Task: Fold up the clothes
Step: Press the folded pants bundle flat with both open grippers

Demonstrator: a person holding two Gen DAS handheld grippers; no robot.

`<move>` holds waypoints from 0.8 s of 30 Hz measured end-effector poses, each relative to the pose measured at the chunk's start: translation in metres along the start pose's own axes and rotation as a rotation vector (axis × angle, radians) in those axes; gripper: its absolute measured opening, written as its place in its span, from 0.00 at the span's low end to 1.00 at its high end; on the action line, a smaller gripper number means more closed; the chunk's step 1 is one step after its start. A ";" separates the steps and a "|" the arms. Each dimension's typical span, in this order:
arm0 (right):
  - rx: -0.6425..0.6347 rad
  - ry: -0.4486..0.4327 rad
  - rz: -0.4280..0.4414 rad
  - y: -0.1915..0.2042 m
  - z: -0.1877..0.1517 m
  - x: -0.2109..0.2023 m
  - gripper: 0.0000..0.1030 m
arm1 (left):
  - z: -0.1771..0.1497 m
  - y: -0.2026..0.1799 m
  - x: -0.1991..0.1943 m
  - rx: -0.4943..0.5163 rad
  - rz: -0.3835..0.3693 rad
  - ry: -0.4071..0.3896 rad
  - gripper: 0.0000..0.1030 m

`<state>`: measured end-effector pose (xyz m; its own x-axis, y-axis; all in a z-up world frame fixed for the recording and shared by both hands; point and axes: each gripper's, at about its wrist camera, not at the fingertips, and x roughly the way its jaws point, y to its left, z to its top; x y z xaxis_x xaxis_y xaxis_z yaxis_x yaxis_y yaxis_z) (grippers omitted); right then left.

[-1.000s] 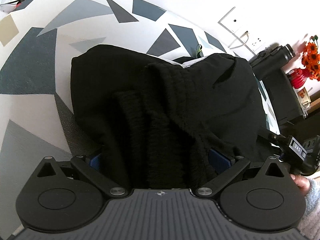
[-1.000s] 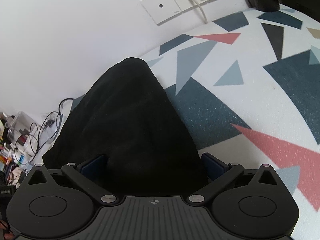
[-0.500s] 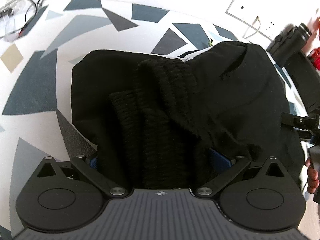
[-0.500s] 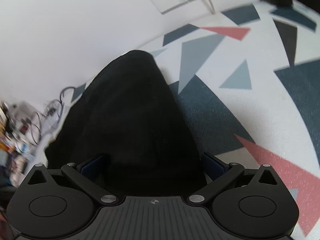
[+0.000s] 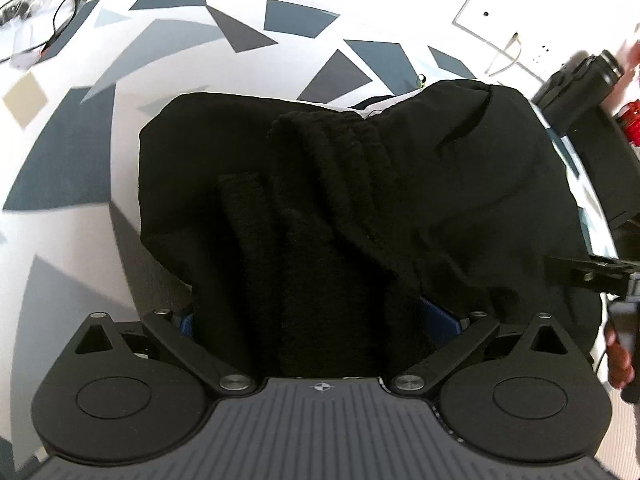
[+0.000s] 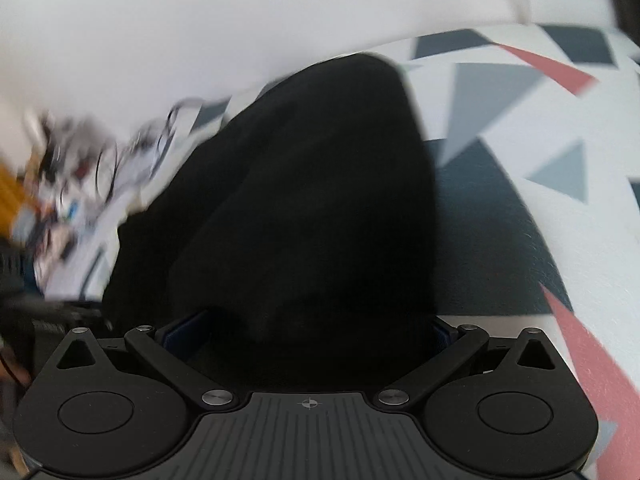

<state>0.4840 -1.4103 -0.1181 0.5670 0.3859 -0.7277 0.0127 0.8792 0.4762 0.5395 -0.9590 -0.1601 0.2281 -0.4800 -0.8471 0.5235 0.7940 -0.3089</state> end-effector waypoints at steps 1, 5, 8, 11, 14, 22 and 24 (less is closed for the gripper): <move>-0.007 0.007 -0.011 0.000 0.001 0.000 0.99 | -0.004 0.002 -0.002 0.007 -0.001 -0.009 0.99; 0.034 0.006 -0.034 -0.012 0.004 -0.006 0.99 | -0.007 0.011 -0.007 -0.005 -0.018 -0.011 0.99; 0.039 0.010 -0.035 -0.019 0.004 -0.009 0.99 | -0.002 0.013 -0.007 -0.018 -0.014 0.022 1.00; 0.029 0.011 -0.028 -0.023 0.004 -0.011 0.99 | 0.001 0.012 -0.004 -0.027 -0.003 0.032 1.00; 0.019 0.005 -0.028 -0.023 0.005 -0.008 0.99 | 0.002 0.004 0.000 -0.022 0.044 0.034 1.00; -0.022 0.010 -0.036 -0.009 0.012 0.006 0.99 | -0.004 -0.020 0.008 -0.005 0.185 0.000 1.00; -0.027 0.017 -0.014 -0.005 0.012 0.008 0.99 | -0.003 -0.017 0.007 -0.018 0.161 -0.002 1.00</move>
<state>0.4981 -1.4150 -0.1208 0.5533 0.3778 -0.7424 -0.0018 0.8918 0.4525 0.5292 -0.9746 -0.1618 0.3091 -0.3466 -0.8856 0.4652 0.8673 -0.1770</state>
